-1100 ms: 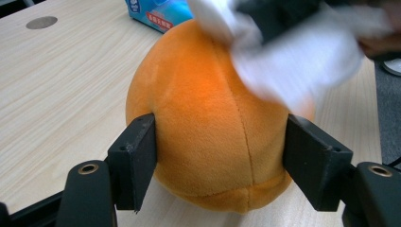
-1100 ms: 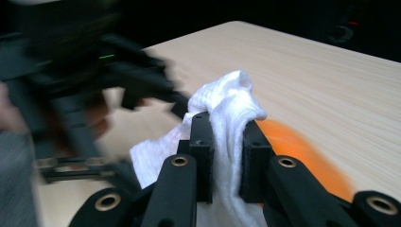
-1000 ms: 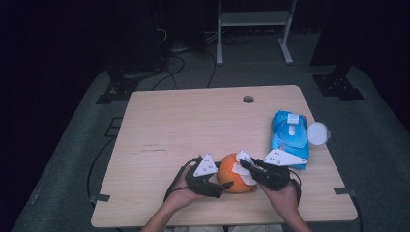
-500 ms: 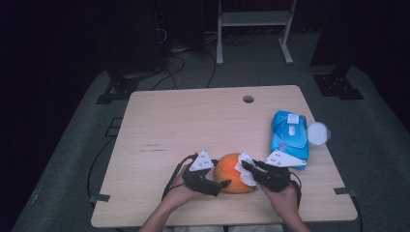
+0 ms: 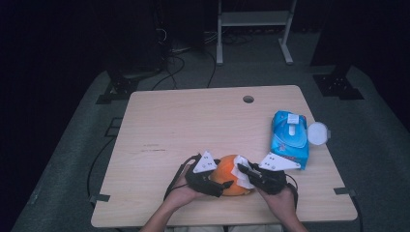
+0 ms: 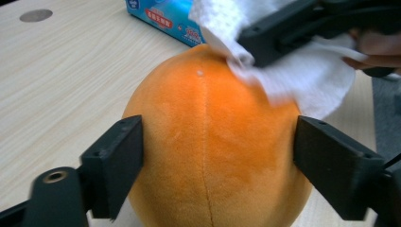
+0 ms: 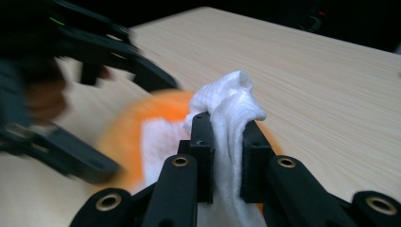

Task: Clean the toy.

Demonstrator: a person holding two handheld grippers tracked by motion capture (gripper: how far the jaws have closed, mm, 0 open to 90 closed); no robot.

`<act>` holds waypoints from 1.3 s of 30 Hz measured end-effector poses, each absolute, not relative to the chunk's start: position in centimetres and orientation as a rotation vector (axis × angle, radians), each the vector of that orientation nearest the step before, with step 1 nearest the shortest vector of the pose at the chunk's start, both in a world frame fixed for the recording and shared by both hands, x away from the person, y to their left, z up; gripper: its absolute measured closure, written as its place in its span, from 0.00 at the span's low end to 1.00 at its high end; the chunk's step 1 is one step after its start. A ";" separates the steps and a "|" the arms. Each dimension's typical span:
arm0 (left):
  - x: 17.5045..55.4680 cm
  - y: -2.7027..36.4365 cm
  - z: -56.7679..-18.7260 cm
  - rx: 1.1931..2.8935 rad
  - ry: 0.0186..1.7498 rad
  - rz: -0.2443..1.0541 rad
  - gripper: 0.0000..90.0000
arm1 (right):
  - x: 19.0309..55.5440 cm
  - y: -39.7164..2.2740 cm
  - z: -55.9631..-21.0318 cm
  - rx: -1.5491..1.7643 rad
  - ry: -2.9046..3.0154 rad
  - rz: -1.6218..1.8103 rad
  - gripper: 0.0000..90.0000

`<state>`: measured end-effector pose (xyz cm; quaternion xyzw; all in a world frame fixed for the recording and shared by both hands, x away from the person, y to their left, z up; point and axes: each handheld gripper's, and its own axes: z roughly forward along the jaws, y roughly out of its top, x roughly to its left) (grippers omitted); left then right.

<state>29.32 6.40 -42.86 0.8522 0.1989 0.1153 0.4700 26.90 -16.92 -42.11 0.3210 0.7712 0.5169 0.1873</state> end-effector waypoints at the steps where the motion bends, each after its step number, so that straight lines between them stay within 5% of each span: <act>1: 29.3 6.5 -42.9 2.102 0.484 0.290 0.25 | 26.7 -16.5 -42.1 0.878 2.187 1.480 0.87; 6: 29.7 7.6 -43.0 2.098 0.511 0.260 0.30 | 27.5 -17.3 -42.4 0.909 2.187 1.433 0.87; 10: 29.4 6.8 -42.1 2.012 0.477 0.245 0.19 | 27.9 -18.4 -42.6 0.975 2.166 1.426 0.87; 12: 29.1 6.2 -42.3 2.089 0.462 0.329 0.23 | 27.5 -17.6 -42.5 0.935 2.187 1.468 0.87; 18: 30.0 7.9 -43.0 2.063 0.524 0.263 0.27 | 28.1 -18.3 -43.0 0.989 2.190 1.454 0.87; 23: 29.7 6.9 -42.5 2.001 0.472 0.256 0.16 | 27.6 -17.9 -42.9 0.980 2.187 1.490 0.87; 29: 30.0 7.6 -43.0 2.047 0.501 0.265 0.26 | 27.5 -17.0 -42.7 0.924 2.219 1.513 0.87; 39: 30.4 8.7 -43.3 2.041 0.537 0.236 0.28 | 27.4 -17.7 -42.9 0.973 2.194 1.513 0.87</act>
